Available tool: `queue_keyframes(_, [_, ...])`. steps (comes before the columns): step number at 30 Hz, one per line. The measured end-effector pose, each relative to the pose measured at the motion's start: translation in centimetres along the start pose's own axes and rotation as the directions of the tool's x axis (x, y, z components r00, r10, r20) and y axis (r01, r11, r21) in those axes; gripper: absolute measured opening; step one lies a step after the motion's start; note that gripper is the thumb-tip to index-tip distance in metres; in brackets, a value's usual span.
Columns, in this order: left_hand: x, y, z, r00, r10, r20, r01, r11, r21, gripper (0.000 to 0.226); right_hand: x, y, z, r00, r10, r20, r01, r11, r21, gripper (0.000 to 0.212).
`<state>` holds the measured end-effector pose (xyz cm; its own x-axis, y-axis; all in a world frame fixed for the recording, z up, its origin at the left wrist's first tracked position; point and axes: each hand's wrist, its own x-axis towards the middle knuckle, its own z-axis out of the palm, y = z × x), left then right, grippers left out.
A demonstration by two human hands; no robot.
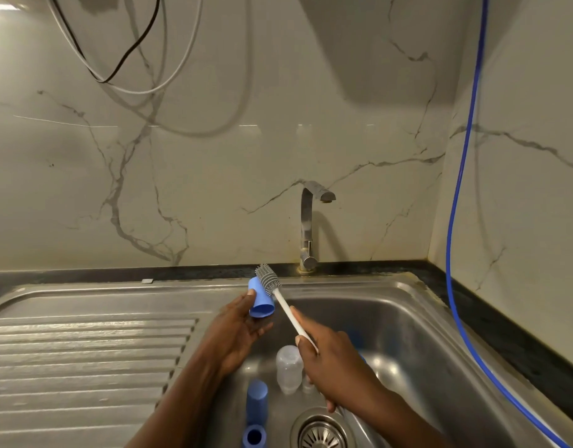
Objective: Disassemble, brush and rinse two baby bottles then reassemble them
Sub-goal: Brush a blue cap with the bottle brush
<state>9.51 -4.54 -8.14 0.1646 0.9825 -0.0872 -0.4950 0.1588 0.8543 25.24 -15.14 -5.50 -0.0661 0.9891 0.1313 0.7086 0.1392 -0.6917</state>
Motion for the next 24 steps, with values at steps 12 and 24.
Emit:
queue_keyframes(12, [0.6,1.2,-2.3,0.985,-0.008,-0.173,-0.034,0.971,-0.236,0.039,-0.3,0.0,2.2,0.999,-0.009,0.040,0.013,0.996,-0.089,0.052])
queue_keyframes(24, [-0.2,0.1,0.0,0.999,-0.034,-0.012,0.035,0.999,0.021,0.059,0.3,0.0,0.8,1.000,-0.030,0.003,0.029,0.999,0.042,0.052])
